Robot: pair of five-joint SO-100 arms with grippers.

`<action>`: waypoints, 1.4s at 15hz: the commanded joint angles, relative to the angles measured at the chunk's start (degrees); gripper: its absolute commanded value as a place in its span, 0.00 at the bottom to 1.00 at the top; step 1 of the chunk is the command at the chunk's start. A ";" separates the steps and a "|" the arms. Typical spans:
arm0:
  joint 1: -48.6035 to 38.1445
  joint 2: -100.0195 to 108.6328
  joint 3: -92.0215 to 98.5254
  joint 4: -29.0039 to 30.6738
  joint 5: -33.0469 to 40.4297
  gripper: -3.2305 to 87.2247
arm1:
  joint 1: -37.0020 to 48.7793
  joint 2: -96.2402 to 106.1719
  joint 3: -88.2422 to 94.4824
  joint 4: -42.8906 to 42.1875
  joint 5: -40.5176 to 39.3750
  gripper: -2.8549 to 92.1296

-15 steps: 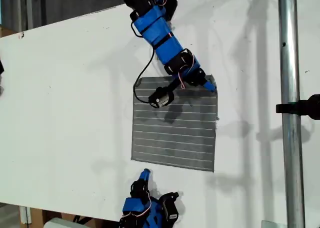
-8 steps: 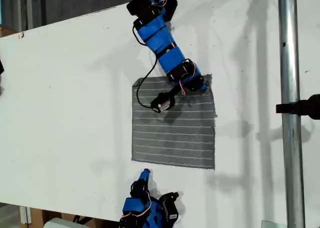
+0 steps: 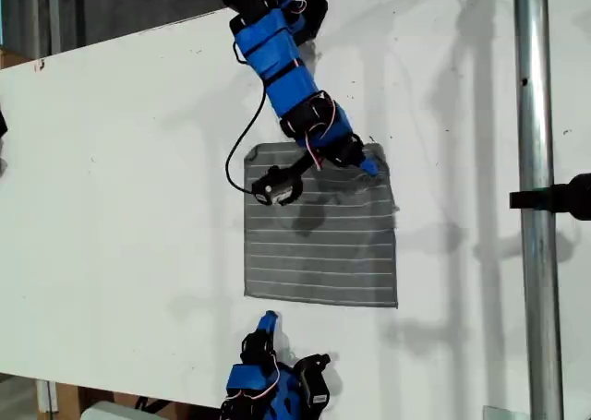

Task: Grasp corners of a towel and fold twice.

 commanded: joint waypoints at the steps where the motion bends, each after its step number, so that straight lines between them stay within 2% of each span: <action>1: -0.26 0.26 -0.09 -0.79 -0.35 0.00 | 0.09 7.91 -2.20 1.41 -0.44 0.25; 6: -0.26 0.26 -0.09 -0.79 -0.35 0.00 | 1.58 18.90 6.33 2.72 -0.44 0.25; 8: -0.26 0.26 -0.09 -0.88 -0.26 0.00 | 2.29 23.03 12.30 2.72 1.05 0.08; 10: -0.35 0.26 -0.09 -0.88 -0.18 0.00 | 2.29 26.02 15.73 2.55 1.41 0.03; 13: -0.35 0.26 -0.09 -0.88 -0.18 0.00 | 2.11 30.94 19.51 1.14 1.32 0.03; 14: -0.35 0.26 -0.09 -0.88 -0.18 0.00 | 1.67 32.61 21.53 -1.41 0.79 0.06; 15: -0.44 0.26 -0.09 -0.88 -0.18 0.00 | 0.62 33.66 22.59 -5.01 -1.14 0.21; 19: -0.26 0.26 -0.09 -0.88 -0.09 0.00 | -3.08 31.99 25.22 -10.81 -2.64 0.47; 21: -0.26 0.26 -0.09 -0.88 -0.09 0.00 | -5.01 26.89 25.31 -12.13 -2.20 0.52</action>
